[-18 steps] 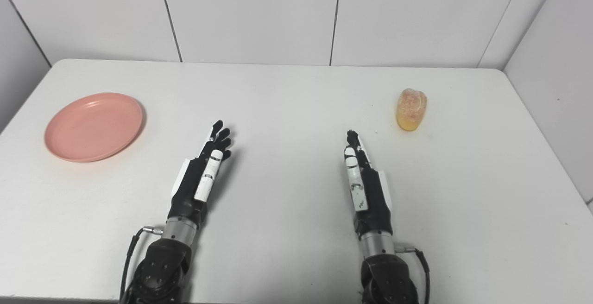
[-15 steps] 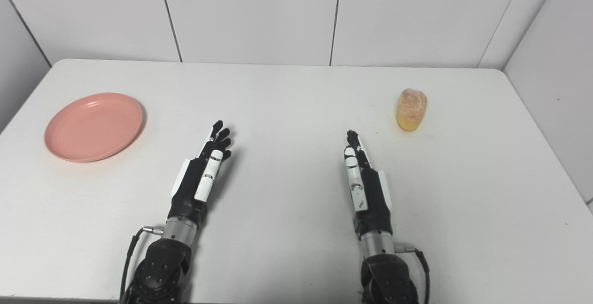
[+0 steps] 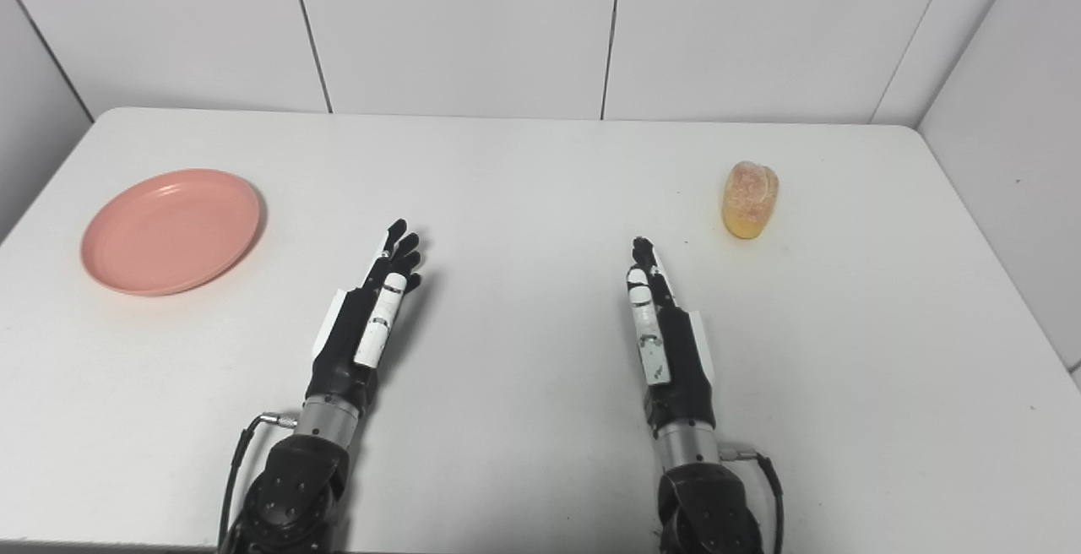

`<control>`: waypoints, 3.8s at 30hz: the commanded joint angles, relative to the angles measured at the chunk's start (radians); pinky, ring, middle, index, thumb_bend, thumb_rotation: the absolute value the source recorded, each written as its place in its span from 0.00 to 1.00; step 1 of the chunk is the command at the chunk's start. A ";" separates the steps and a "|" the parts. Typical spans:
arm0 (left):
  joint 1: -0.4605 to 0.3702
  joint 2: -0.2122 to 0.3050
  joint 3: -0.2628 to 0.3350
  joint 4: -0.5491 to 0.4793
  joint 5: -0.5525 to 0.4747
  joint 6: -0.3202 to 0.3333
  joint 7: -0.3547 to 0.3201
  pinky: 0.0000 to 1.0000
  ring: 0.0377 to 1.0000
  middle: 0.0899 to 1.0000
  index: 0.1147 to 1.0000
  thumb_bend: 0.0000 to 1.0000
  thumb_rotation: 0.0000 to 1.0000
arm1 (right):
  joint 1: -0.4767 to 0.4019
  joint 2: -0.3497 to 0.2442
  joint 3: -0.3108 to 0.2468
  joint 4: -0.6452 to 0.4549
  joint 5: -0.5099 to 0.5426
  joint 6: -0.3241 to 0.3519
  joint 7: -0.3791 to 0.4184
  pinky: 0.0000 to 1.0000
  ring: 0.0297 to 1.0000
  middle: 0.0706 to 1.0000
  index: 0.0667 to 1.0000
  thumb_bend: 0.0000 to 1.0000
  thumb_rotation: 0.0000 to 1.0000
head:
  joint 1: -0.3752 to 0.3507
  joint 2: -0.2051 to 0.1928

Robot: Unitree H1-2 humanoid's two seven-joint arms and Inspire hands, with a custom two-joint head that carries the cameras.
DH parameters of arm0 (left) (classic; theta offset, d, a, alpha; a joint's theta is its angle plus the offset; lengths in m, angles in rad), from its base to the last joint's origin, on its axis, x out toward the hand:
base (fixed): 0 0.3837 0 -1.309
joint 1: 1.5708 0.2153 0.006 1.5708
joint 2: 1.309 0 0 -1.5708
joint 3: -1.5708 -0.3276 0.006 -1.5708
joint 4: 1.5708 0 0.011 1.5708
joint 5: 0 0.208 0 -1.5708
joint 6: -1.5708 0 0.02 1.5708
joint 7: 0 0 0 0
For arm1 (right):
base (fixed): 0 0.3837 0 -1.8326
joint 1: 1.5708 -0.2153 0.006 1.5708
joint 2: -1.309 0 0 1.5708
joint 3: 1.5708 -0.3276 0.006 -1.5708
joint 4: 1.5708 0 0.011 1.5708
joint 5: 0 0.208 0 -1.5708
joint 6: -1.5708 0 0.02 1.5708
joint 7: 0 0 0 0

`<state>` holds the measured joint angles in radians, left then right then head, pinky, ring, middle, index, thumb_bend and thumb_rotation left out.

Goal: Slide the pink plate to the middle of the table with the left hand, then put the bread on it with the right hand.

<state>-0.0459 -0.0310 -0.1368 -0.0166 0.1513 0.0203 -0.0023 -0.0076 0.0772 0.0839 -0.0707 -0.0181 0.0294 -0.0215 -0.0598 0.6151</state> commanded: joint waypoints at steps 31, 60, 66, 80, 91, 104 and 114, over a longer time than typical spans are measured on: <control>-0.059 -0.052 -0.027 0.164 0.054 -0.127 0.055 0.93 0.96 0.97 0.97 0.36 1.00 | -0.030 -0.047 -0.033 0.037 0.051 -0.095 0.036 1.00 0.98 0.96 0.94 0.15 1.00 | 0.267 -0.099; -0.061 -0.074 0.010 0.065 0.039 -0.069 0.060 0.94 0.97 0.98 0.98 0.34 1.00 | -0.019 -0.050 -0.026 0.003 0.074 -0.089 0.056 1.00 0.99 0.98 0.95 0.10 1.00 | 0.328 -0.089; -0.079 -0.066 0.037 -0.009 -0.009 -0.031 0.041 0.95 0.96 0.97 0.97 0.35 1.00 | -0.019 -0.047 -0.024 -0.008 0.071 -0.075 0.053 1.00 0.99 0.98 0.96 0.12 1.00 | 0.341 -0.087; -0.196 0.051 0.111 -0.205 -0.056 0.130 -0.015 0.98 0.97 0.97 0.97 0.43 1.00 | -0.021 -0.029 -0.022 -0.005 0.064 -0.074 0.044 1.00 0.98 0.97 0.95 0.11 1.00 | 0.351 -0.081; -0.336 0.134 0.202 -0.288 -0.132 0.258 -0.033 0.94 0.95 0.96 0.96 0.43 1.00 | -0.026 -0.020 -0.024 -0.017 0.056 -0.047 0.037 1.00 0.99 0.98 0.95 0.08 1.00 | 0.360 -0.080; -0.468 0.287 0.348 -0.161 -0.179 0.304 -0.024 0.95 0.93 0.93 0.92 0.43 1.00 | -0.026 -0.031 -0.025 -0.007 0.063 -0.068 0.049 1.00 0.99 0.98 0.96 0.10 1.00 | 0.387 -0.078; -0.520 0.400 0.457 -0.072 -0.228 0.319 -0.014 0.93 0.90 0.90 0.89 0.40 1.00 | -0.025 -0.025 -0.026 -0.018 0.063 -0.057 0.043 1.00 0.99 0.98 0.95 0.09 1.00 | 0.401 -0.080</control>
<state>-0.5023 0.3373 0.3003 -0.0916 -0.0595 0.3499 -0.0314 -0.0166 0.0477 0.0570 -0.0571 0.0434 -0.0127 0.0168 0.3405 0.5338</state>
